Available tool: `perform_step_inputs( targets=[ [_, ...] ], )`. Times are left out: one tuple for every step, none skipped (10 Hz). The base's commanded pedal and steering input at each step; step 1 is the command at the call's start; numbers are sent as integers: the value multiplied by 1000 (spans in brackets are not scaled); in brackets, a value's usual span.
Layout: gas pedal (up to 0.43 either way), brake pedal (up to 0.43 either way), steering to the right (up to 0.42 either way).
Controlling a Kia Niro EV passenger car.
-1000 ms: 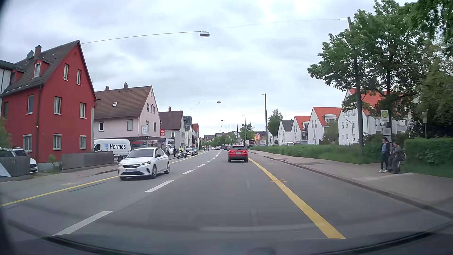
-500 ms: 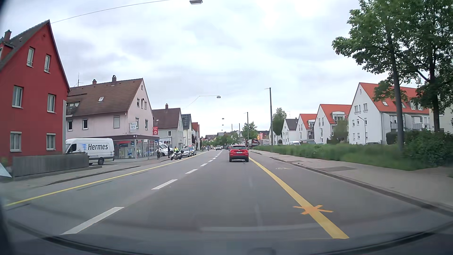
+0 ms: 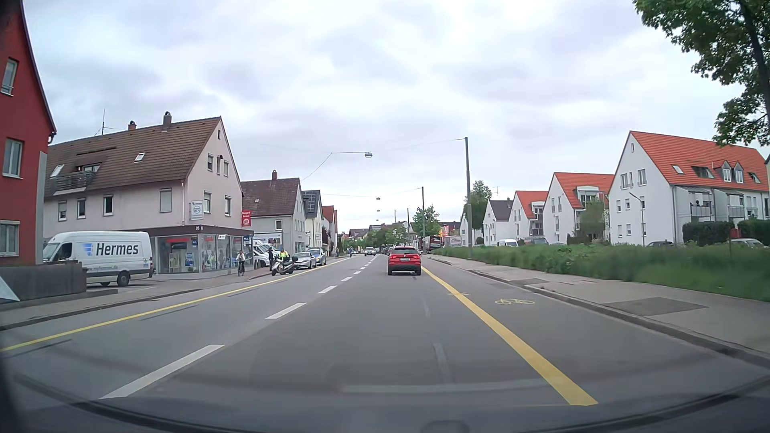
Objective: Follow the waypoints while adhering to traffic rules and regulations
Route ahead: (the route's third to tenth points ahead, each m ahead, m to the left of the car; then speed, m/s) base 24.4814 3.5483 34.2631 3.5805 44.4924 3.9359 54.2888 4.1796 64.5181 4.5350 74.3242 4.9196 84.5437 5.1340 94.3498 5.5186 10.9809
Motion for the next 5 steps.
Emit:
perform_step_inputs(
  targets=[
    [138, 0, -3],
    [138, 0, -3],
    [138, 0, -4],
    [118, 0, -4],
    [110, 0, -5]
  ],
)
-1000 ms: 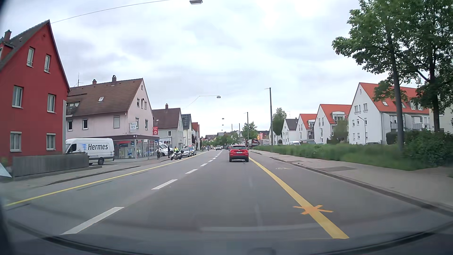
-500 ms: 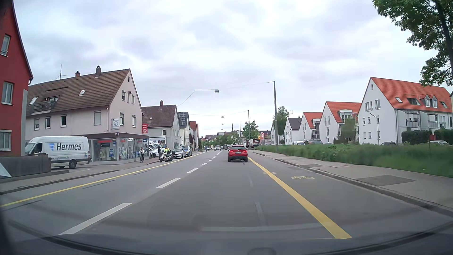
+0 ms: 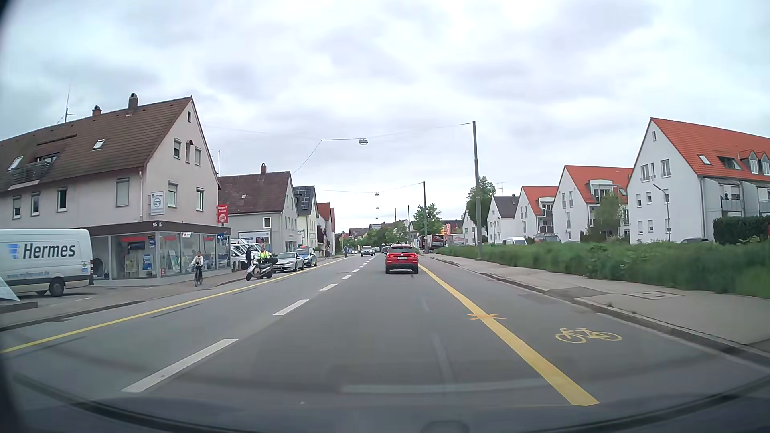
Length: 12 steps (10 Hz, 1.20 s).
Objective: Follow the waypoints while adhering to traffic rules and regulations
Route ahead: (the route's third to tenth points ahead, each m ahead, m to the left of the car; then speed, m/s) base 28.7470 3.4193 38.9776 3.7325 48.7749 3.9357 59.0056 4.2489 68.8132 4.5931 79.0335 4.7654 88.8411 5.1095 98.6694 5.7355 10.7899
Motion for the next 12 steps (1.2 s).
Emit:
perform_step_inputs(
  targets=[
    [98, 0, -7],
    [98, 0, -8],
    [110, 0, -8],
    [118, 0, -8],
    [130, 0, -8],
    [130, 0, -8],
    [130, 0, -8],
    [157, 0, -7],
    [197, 0, -6],
    [209, 0, -6],
    [209, 0, -6],
    [209, 0, -6]
  ],
)
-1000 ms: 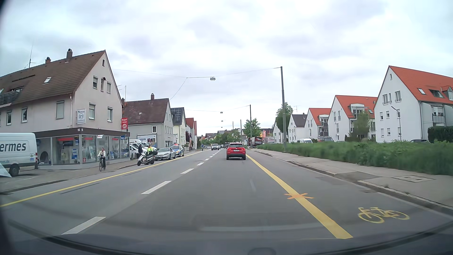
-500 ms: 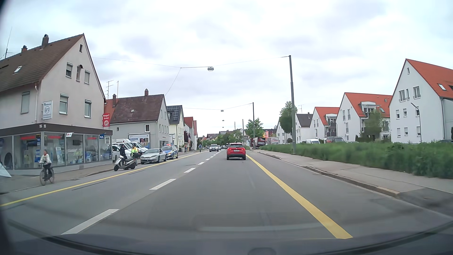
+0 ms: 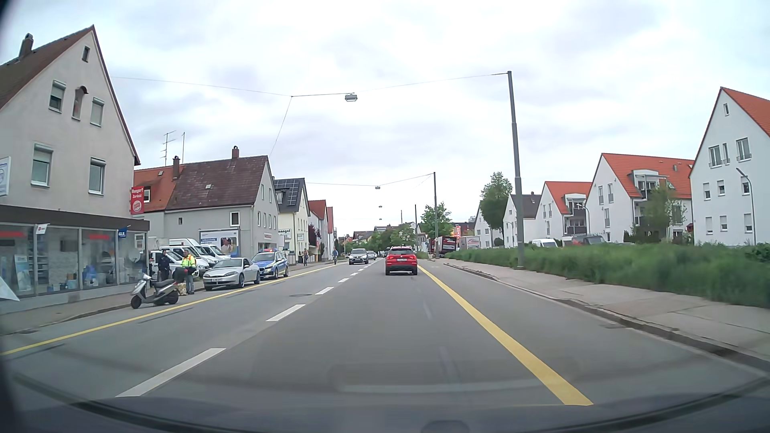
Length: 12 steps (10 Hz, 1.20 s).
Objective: Follow the waypoints while adhering to traffic rules and regulations
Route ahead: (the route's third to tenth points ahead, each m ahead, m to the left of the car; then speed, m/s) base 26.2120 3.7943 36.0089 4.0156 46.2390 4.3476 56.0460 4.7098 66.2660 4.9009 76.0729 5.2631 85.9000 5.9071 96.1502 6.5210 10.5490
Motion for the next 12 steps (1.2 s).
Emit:
perform_step_inputs(
  targets=[
    [209, 0, -6],
    [209, 0, -5],
    [209, 0, -4],
    [209, 0, -2],
    [209, 0, -1],
    [209, 0, -1],
    [209, 0, -1],
    [197, 0, -1],
    [197, 0, 0],
    [197, 0, 0],
    [197, 0, 0],
    [197, 0, -1]
  ],
)
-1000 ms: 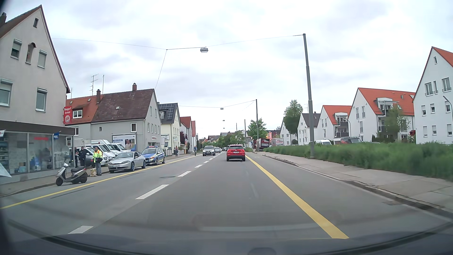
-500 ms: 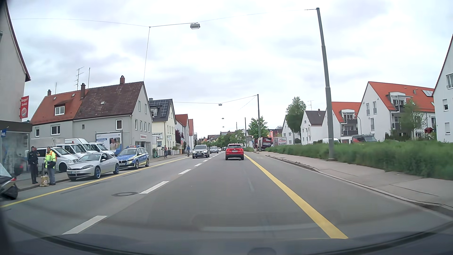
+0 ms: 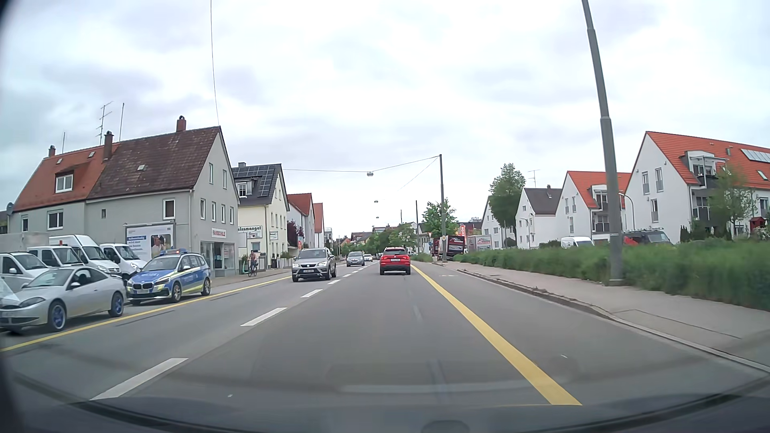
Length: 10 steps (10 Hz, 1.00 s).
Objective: Follow the waypoints while adhering to traffic rules and regulations
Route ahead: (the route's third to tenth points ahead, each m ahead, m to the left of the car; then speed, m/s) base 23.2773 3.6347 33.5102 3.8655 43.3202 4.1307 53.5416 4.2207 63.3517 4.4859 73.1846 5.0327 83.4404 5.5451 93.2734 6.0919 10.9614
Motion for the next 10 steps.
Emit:
perform_step_inputs(
  targets=[
    [197, 0, 0],
    [197, 0, 0],
    [197, 0, 0],
    [197, 0, 0],
    [197, 0, 0],
    [197, 0, -1],
    [197, 0, -4],
    [197, 0, -11],
    [197, 0, -16],
    [209, 0, -16]
  ],
)
